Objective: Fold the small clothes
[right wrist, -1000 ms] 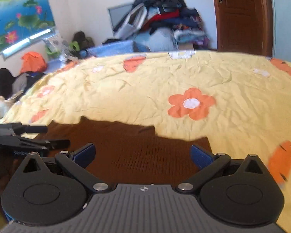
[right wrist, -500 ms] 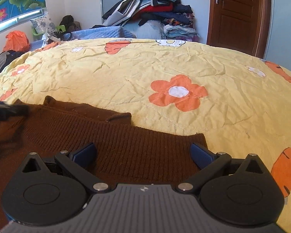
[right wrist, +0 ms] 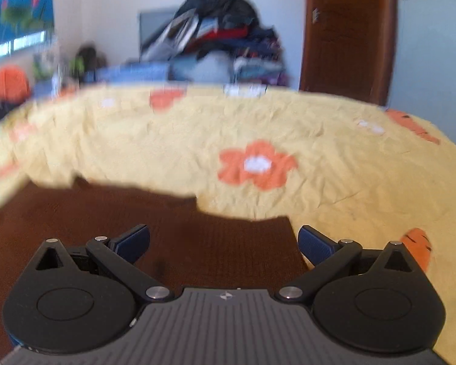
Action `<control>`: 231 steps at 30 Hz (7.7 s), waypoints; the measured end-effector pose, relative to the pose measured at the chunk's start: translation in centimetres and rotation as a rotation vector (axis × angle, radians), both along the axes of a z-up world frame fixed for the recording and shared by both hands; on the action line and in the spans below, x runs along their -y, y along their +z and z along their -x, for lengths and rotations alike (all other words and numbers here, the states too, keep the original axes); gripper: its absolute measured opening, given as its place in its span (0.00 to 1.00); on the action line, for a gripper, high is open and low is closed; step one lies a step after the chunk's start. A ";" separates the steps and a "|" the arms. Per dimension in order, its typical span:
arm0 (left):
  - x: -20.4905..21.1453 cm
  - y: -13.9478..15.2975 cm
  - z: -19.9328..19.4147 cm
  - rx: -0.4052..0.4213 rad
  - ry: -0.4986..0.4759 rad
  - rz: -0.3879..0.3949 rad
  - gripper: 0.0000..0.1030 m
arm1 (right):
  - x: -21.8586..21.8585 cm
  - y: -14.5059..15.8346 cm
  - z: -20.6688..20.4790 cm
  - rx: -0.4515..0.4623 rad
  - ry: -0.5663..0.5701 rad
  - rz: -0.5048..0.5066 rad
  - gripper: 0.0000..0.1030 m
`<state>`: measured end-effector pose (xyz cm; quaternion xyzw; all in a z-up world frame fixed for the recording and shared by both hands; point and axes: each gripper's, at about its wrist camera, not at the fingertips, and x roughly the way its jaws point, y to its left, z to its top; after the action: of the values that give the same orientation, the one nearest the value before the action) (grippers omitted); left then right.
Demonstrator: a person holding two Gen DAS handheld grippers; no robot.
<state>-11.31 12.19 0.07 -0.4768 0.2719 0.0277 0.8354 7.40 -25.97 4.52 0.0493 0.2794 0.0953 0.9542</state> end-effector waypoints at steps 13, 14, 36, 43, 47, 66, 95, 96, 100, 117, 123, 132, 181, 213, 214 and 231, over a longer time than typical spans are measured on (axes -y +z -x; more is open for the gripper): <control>4.9 1.4 -2.9 -0.073 0.001 -0.353 0.07 | -4.0 3.6 3.3 -0.248 0.339 -0.359 1.00; 6.6 2.2 -2.8 -0.026 -0.041 -0.483 0.07 | -5.2 3.8 3.3 -0.283 0.388 -0.393 1.00; 22.2 3.7 -2.2 0.298 -0.536 -1.293 0.07 | -8.9 2.8 -3.1 -0.435 0.612 -0.300 0.26; 32.6 2.0 -2.2 0.468 -0.856 -1.272 0.07 | 7.5 2.6 0.5 -0.333 0.396 -0.314 0.26; 34.5 0.3 -2.1 0.446 -0.930 -1.316 0.07 | 12.5 -2.8 1.1 -0.383 0.271 -0.414 0.24; 25.3 1.8 2.8 0.510 -0.858 -1.274 0.75 | 16.6 -0.1 5.3 -0.255 0.149 -0.541 0.75; 13.7 3.4 -1.4 0.358 -0.856 -0.874 0.83 | 16.4 1.1 10.3 -0.205 0.054 -0.486 0.95; 12.7 3.9 -2.5 0.340 -0.821 -0.801 0.83 | 16.7 1.1 9.1 -0.204 0.042 -0.493 0.95; 9.5 3.8 -9.7 0.216 -0.653 -0.367 0.83 | 16.2 -0.9 3.4 -0.284 -0.002 -0.494 0.95; 14.2 1.7 -25.0 -0.028 -0.751 -0.225 0.13 | 13.4 -4.7 -1.2 -0.360 0.044 -0.629 0.33; 10.1 5.4 -26.6 0.006 -0.692 -0.366 0.12 | 9.1 -3.0 -3.5 -0.313 0.135 -0.701 0.31; 4.1 3.3 -22.1 -0.064 -0.636 -0.240 0.60 | 6.4 -3.5 -3.1 -0.300 0.019 -0.605 0.75; 10.8 4.1 -3.4 0.102 -0.686 -0.940 0.75 | 6.7 2.2 2.2 -0.185 0.089 -0.482 0.74; 13.8 8.5 -6.4 0.260 -0.771 -0.724 0.76 | -1.0 5.2 -2.1 -0.202 0.331 -0.253 0.98; 14.4 8.1 -6.9 0.272 -0.784 -0.723 0.76 | -1.3 4.2 -3.3 -0.239 0.305 -0.223 0.97; 18.1 1.3 -9.9 0.184 -0.830 -0.789 0.90 | -7.2 3.5 -5.1 -0.241 0.396 -0.158 0.99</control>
<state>-1.38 -5.89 1.36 0.0167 0.3313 -0.2445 0.9111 12.54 -18.82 8.06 0.0791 0.3871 0.2954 0.8698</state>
